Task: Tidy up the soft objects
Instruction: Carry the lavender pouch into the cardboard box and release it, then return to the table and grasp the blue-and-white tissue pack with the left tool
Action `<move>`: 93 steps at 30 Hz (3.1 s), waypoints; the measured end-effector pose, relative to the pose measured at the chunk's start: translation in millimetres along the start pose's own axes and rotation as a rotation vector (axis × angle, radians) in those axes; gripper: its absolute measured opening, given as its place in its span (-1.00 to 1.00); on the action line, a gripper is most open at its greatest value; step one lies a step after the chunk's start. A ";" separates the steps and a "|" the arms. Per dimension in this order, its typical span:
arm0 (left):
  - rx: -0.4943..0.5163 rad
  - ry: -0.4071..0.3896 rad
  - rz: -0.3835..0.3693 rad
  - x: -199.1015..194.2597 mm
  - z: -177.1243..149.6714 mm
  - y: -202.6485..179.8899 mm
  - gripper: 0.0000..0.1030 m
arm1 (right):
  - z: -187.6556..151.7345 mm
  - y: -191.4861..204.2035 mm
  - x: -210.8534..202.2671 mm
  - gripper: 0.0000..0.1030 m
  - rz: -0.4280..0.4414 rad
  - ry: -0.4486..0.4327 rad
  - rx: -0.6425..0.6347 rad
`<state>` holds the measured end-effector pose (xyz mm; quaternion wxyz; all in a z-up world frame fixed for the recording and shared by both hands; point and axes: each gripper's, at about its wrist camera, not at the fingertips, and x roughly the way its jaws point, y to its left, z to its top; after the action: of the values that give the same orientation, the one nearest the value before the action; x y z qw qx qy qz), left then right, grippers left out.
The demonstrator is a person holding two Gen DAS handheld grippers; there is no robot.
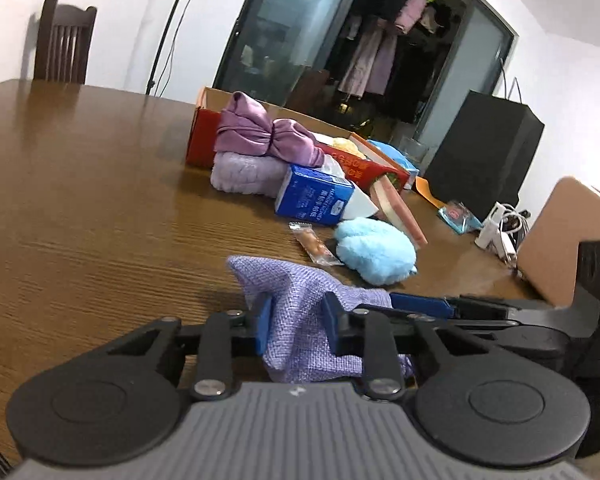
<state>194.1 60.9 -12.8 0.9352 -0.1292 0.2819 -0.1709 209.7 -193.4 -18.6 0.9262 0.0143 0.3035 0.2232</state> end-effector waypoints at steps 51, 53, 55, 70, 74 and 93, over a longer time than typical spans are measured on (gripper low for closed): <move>0.264 0.073 0.224 228.5 317.1 35.4 -0.55 | 317.7 -129.7 219.2 -0.58 -0.079 0.170 -0.092; 0.255 0.044 0.218 199.7 319.6 27.1 -0.41 | 321.0 -130.1 176.5 -0.50 -0.101 0.132 -0.102; 0.250 0.017 0.222 171.2 320.1 18.1 -0.27 | 323.3 -133.4 140.2 -0.42 -0.120 0.099 -0.103; 0.284 -0.222 0.308 2.6 211.1 -36.5 0.48 | 236.5 -95.6 -58.1 0.01 -0.101 -0.131 -0.082; 0.300 -0.313 0.320 -35.8 153.7 -50.9 0.63 | 181.2 -81.4 -96.4 0.12 -0.064 -0.220 -0.055; 0.255 -0.261 0.322 -74.2 -37.4 -70.8 0.87 | -48.2 -7.7 -125.9 0.43 -0.083 -0.284 -0.013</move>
<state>97.1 20.3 16.8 0.9877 0.0153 0.1516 -0.0357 95.2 -258.7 10.8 0.9684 0.0270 0.1683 0.1823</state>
